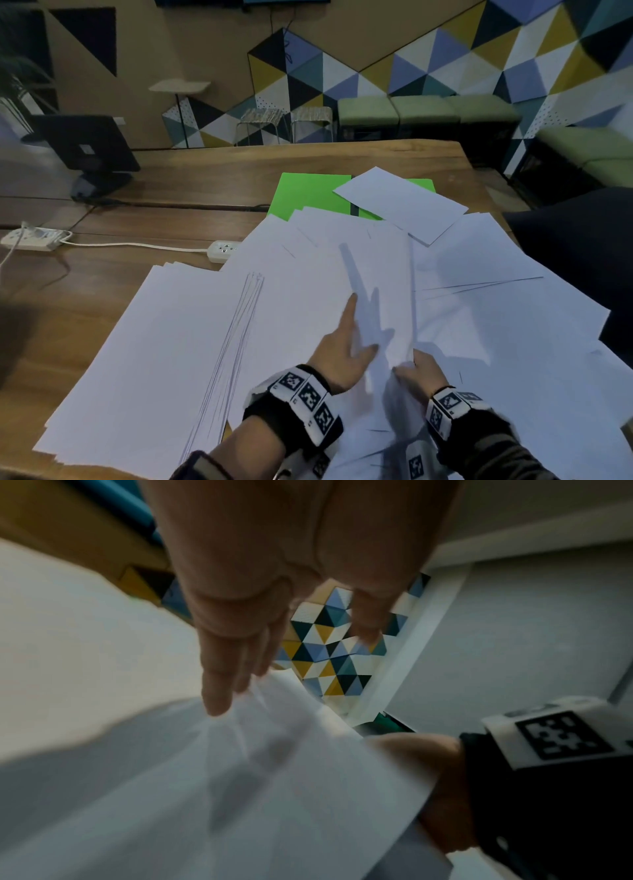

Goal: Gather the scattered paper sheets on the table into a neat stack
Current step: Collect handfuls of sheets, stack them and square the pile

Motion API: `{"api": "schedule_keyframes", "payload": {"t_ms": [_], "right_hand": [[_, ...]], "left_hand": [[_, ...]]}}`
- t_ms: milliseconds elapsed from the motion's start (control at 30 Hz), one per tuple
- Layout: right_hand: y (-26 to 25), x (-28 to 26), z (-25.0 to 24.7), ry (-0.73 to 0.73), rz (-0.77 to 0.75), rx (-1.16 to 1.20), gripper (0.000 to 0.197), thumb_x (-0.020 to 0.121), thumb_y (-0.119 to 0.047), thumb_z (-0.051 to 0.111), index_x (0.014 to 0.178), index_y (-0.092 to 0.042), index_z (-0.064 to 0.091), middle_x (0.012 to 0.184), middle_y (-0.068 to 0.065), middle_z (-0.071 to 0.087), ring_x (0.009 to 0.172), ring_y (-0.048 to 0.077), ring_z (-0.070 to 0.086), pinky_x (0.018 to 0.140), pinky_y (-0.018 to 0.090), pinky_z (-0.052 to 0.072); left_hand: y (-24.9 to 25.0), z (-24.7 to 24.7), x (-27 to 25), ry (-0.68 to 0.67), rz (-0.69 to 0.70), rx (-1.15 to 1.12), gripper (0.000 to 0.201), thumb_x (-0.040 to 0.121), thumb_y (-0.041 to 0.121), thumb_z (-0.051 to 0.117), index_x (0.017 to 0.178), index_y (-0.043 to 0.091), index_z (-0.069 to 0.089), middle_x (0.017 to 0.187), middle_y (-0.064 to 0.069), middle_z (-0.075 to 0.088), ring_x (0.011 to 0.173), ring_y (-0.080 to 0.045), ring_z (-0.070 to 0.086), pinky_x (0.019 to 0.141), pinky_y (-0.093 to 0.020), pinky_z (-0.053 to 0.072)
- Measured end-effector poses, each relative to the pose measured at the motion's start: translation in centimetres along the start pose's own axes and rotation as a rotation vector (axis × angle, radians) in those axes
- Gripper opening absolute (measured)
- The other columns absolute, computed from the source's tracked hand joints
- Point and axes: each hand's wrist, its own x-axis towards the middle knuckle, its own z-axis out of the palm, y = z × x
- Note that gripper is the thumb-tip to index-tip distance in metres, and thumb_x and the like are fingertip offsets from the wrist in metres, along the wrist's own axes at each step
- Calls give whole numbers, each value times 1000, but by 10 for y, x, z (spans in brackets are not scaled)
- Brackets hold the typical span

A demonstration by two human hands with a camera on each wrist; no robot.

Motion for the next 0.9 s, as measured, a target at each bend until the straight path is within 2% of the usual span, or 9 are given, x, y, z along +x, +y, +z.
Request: {"api": "schedule_keyframes", "payload": {"t_ms": [100,200,300,367,467,633,700,767,900], "right_hand": [[0,-6,-4,-34,46,175,21,92,-14,52,103,0,62,112,15,61,100,26,56,88,31,41],[-4,-6,-12,-46,105,283,52,95,-39,45,130,0,49,136,14,48,128,29,43,105,33,30],[-4,-5,-4,-64,40,268,43,87,-28,63,119,-1,58,126,13,58,119,27,54,101,33,40],[-3,-6,6,-65,-19,294,34,77,-22,74,106,-7,66,113,13,67,109,27,61,99,37,46],[3,-2,18,-51,-45,253,36,61,-31,80,92,-17,69,101,8,72,99,25,66,95,42,50],[3,-7,6,66,-43,127,10,70,-11,69,71,-17,60,87,12,69,90,31,66,81,35,51],[4,-6,-9,172,-20,143,10,77,-10,68,84,-10,61,92,16,67,90,30,64,81,32,48],[7,-2,-25,301,10,224,19,80,-10,66,98,-4,63,98,17,67,91,30,62,80,32,47],[9,0,-48,444,47,332,23,83,-6,64,104,1,62,103,19,66,95,35,60,83,34,46]], "left_hand": [[-12,13,7,-36,-60,-163,72,93,52,42,147,40,-3,155,-1,25,144,-16,22,114,-25,19],[-49,6,11,88,-246,197,72,95,50,37,149,29,-6,159,-4,4,147,-27,2,119,-46,9],[-74,8,2,-21,-444,579,81,94,51,36,147,25,-19,158,-8,-15,144,-39,-11,115,-56,5],[-75,19,-5,-102,-399,599,86,90,57,36,145,30,-24,156,-9,-22,142,-43,-15,114,-59,4],[-70,35,-9,-178,-262,623,85,89,61,34,143,35,-27,157,-8,-17,142,-42,-13,113,-59,7],[-65,28,-5,-79,-122,235,83,87,58,37,144,34,-19,159,-1,2,147,-29,4,117,-46,14],[-74,16,-2,120,-180,100,79,91,49,43,149,25,-5,158,-4,13,146,-24,14,117,-37,18],[-82,4,-1,288,-321,207,74,94,41,45,150,22,0,157,-8,13,146,-27,10,117,-40,18],[-82,-1,-7,260,-592,445,82,93,54,34,147,22,-20,157,-15,-11,144,-38,-9,116,-53,8]]}}
